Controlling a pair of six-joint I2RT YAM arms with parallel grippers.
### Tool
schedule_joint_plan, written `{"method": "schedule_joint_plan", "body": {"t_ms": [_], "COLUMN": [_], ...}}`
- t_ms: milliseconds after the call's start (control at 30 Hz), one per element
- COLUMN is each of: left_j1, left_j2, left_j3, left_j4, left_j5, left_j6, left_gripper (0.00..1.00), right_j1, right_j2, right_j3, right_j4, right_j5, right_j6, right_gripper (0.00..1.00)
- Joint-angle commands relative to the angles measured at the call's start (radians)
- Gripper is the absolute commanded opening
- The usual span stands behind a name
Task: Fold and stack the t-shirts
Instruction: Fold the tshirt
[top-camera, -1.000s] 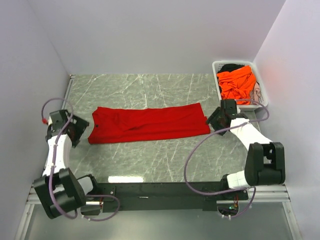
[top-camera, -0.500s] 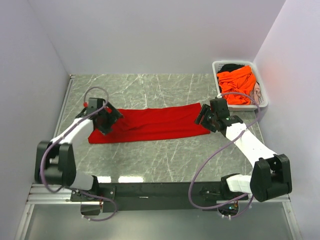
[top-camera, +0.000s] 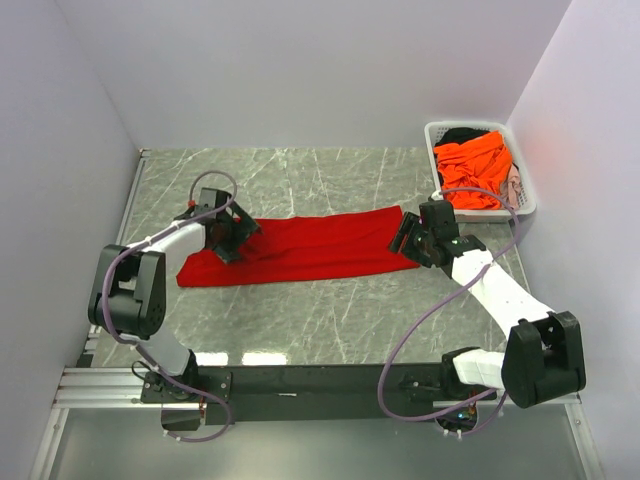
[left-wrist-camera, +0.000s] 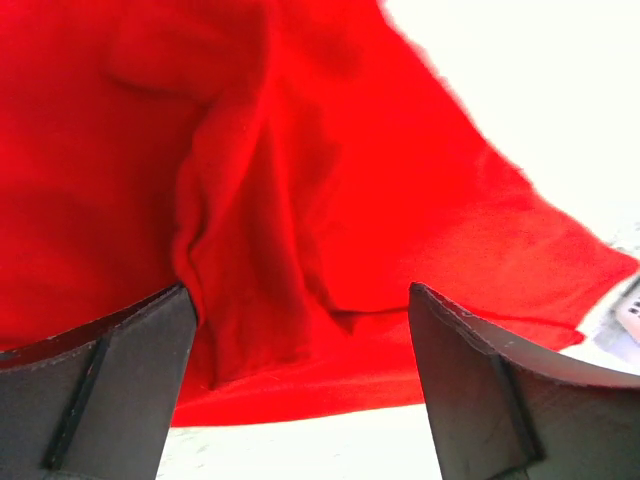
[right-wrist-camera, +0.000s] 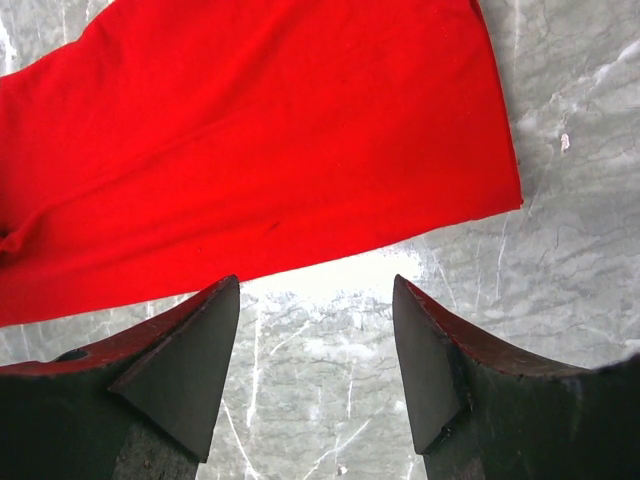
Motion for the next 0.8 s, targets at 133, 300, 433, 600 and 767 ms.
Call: {"method": "schedule_joint_plan", "body": {"t_ms": [133, 300, 433, 600, 767], "left_j1": [-0.014, -0.02, -0.023, -0.023, -0.023], "left_j2": [0.072, 0.177, 0.234, 0.158, 0.024], "left_j3": [0.144, 0.282, 0.35, 0.313, 0.212], "left_j4": [0.062, 0.076, 0.125, 0.176, 0.106], "left_j5": [0.025, 0.056, 0.159, 0.186, 0.032], "left_j6": [-0.04, -0.042, -0.021, 0.025, 0.044], "left_gripper": [0.89, 0.89, 0.9, 0.91, 0.91], "right_j1": [0.005, 0.005, 0.016, 0.053, 0.102], "right_j2": [-0.033, -0.04, -0.042, -0.036, -0.007], "right_j3": [-0.006, 0.008, 0.014, 0.027, 0.04], "right_j4": [0.021, 0.018, 0.023, 0.046, 0.066], "right_j5": [0.024, 0.024, 0.0, -0.072, -0.108], "right_j6": [-0.029, -0.042, -0.068, -0.098, -0.101], "right_gripper": [0.69, 0.68, 0.65, 0.59, 0.57]}}
